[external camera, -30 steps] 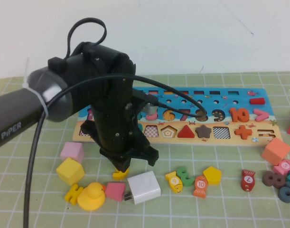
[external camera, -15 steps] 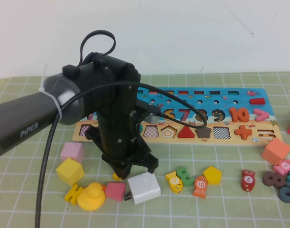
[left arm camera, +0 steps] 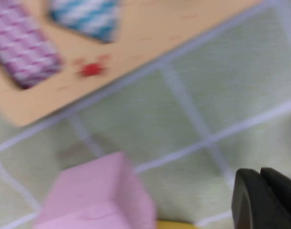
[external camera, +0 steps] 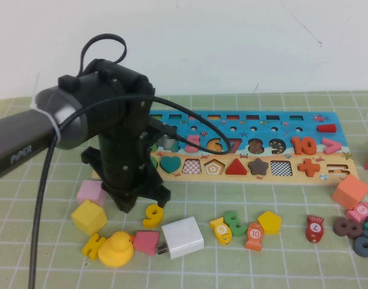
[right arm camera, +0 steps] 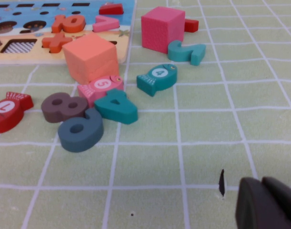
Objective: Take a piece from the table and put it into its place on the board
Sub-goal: Pick up the "number 6"
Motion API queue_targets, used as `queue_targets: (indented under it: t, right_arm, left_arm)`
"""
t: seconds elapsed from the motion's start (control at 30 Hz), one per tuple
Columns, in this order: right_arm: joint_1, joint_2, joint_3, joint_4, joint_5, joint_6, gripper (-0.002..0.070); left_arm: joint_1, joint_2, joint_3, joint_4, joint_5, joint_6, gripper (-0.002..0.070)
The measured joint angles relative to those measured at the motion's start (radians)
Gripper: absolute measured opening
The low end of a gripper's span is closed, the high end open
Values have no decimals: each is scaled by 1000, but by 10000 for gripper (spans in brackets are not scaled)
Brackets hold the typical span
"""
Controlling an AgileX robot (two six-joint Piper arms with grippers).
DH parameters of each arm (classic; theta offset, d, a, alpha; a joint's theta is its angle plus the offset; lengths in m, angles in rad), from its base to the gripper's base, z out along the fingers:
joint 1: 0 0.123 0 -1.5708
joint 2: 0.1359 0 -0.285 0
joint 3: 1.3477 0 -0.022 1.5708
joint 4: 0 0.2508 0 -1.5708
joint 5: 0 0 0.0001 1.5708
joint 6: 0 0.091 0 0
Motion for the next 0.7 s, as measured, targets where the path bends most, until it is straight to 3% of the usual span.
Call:
queue_targets:
  t: [0.4, 0.7]
  right_arm:
    - [0, 0, 0, 0, 0, 0, -3]
    - [0, 0, 0, 0, 0, 0, -3]
  left_arm:
    - [5, 12, 0, -71, -4, 52, -2]
    - [5, 16, -14, -291, -127, 155, -2]
